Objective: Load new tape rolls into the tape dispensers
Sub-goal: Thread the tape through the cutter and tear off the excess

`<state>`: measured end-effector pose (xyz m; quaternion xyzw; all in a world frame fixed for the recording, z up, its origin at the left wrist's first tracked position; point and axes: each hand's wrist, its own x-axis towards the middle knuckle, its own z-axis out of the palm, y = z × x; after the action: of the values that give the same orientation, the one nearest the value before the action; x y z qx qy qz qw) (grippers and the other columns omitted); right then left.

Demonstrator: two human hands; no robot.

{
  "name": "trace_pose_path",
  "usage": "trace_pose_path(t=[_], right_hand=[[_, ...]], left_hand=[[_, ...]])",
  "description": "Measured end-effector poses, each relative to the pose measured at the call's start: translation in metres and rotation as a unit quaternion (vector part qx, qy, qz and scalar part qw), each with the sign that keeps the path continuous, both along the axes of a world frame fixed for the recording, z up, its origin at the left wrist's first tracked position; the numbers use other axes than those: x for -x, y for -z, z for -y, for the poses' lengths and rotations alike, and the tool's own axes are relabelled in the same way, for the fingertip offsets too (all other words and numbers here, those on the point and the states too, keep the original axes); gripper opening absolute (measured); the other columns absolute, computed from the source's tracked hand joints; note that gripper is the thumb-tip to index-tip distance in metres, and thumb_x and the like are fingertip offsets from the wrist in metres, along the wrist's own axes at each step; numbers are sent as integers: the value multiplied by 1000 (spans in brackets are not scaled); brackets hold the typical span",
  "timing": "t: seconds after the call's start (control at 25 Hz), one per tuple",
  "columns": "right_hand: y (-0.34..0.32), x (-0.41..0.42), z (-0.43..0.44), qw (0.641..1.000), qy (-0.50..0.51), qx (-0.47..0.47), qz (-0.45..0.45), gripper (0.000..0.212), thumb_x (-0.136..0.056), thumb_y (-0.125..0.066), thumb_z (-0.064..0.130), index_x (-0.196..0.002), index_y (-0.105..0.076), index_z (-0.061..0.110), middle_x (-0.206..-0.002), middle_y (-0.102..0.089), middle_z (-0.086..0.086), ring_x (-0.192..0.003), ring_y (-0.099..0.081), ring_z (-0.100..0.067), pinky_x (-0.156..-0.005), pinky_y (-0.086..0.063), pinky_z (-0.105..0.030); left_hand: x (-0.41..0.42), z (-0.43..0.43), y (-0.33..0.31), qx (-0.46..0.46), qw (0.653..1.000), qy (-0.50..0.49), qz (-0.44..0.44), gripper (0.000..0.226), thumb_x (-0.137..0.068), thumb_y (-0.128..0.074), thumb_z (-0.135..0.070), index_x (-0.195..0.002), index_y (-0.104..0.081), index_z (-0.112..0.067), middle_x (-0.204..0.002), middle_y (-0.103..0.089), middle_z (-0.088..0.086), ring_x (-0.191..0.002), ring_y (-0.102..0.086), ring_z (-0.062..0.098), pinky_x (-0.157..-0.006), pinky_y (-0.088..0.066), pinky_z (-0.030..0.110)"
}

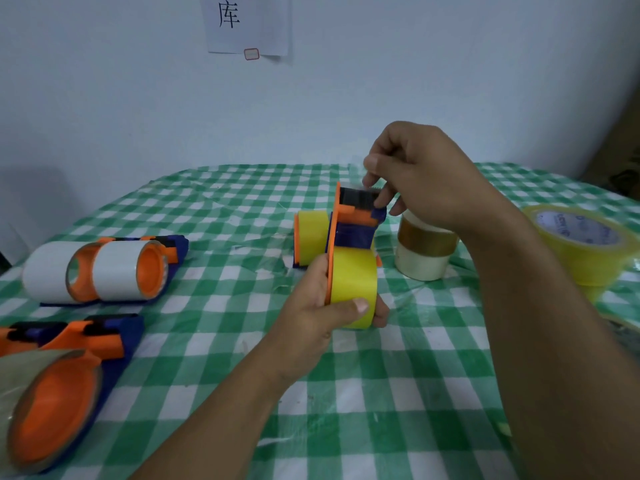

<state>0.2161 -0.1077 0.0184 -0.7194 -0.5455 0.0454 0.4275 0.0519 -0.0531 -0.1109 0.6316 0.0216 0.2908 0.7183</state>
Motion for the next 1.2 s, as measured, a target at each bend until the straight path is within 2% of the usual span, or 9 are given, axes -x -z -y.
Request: trace_pose_path(t=[0.12, 0.2, 0.32, 0.44, 0.6, 0.76, 0.92, 1.08, 1.2], right_hand=[[-3, 0, 3, 1000, 6, -17, 1, 13, -98, -60, 16, -89, -65, 8, -90, -74, -3, -75, -61, -17, -70, -55, -43], [-6, 0, 5, 998, -1, -25, -60, 12, -95, -62, 10, -85, -66, 5, -89, -75, -11, -77, -62, -18, -72, -52, -40], [-10, 3, 7, 987, -23, -14, -162, 13, -93, -60, 4, -81, -65, 7, -79, -76, -8, -76, -68, -14, -81, -55, -40], [-12, 2, 6, 978, -12, -8, -208, 19, -91, -59, 5, -74, -63, 13, -86, -78, -8, -77, -69, -13, -90, -56, -44], [-11, 6, 4, 965, -3, -28, -259, 8, -85, -57, 9, -84, -64, 5, -84, -79, -5, -80, -71, -12, -96, -57, -49], [-6, 10, 0, 976, -8, -44, -211, 23, -76, -61, 19, -78, -59, -4, -81, -61, -16, -79, -60, -25, -92, -53, -62], [-1, 8, -4, 980, -19, -30, -198, 17, -92, -60, 14, -81, -61, 2, -97, -75, -22, -91, -75, -26, -94, -54, -59], [-1, 10, -5, 989, -24, -15, -143, 22, -93, -65, 17, -90, -65, -6, -90, -77, -9, -94, -73, -26, -95, -54, -56], [0, 21, -7, 994, -51, 6, -92, 23, -93, -67, 22, -90, -66, 0, -95, -74, -21, -91, -71, -37, -89, -57, -55]], left_hand=[[2, 3, -2, -12, 1000, -22, 5, 40, -86, -55, -1, -126, -49, -2, -79, -68, 16, -73, -66, 26, -71, -56, 35], [1, 4, -2, -10, 999, -45, 3, 33, -91, -55, -8, -123, -52, -3, -77, -67, 15, -70, -65, 25, -69, -57, 35], [0, 3, -3, -8, 997, -75, -7, 30, -93, -55, -17, -121, -54, -4, -75, -67, 15, -67, -65, 25, -65, -57, 35], [0, 1, -2, -12, 996, -86, -16, 32, -93, -55, -19, -121, -55, -4, -74, -67, 15, -65, -65, 23, -63, -57, 35], [-1, -1, -1, -23, 996, -83, -7, 34, -93, -55, -13, -123, -51, 1, -74, -64, 15, -64, -63, 22, -62, -55, 34], [1, -2, -4, -22, 997, -73, 6, 35, -93, -54, -8, -127, -50, 1, -77, -63, 17, -65, -62, 25, -65, -55, 34], [4, -2, -6, -9, 996, -87, -18, 34, -92, -58, -11, -124, -53, 0, -79, -68, 19, -69, -66, 29, -68, -57, 36], [3, 0, -23, 121, 984, -107, -71, 39, -90, -60, -34, -111, -68, -1, -98, -72, 29, -81, -71, 38, -72, -62, 46], [0, -1, -32, 208, 968, -96, -105, 50, -99, -46, -39, -120, -64, 3, -112, -67, 35, -88, -66, 41, -71, -61, 45]])
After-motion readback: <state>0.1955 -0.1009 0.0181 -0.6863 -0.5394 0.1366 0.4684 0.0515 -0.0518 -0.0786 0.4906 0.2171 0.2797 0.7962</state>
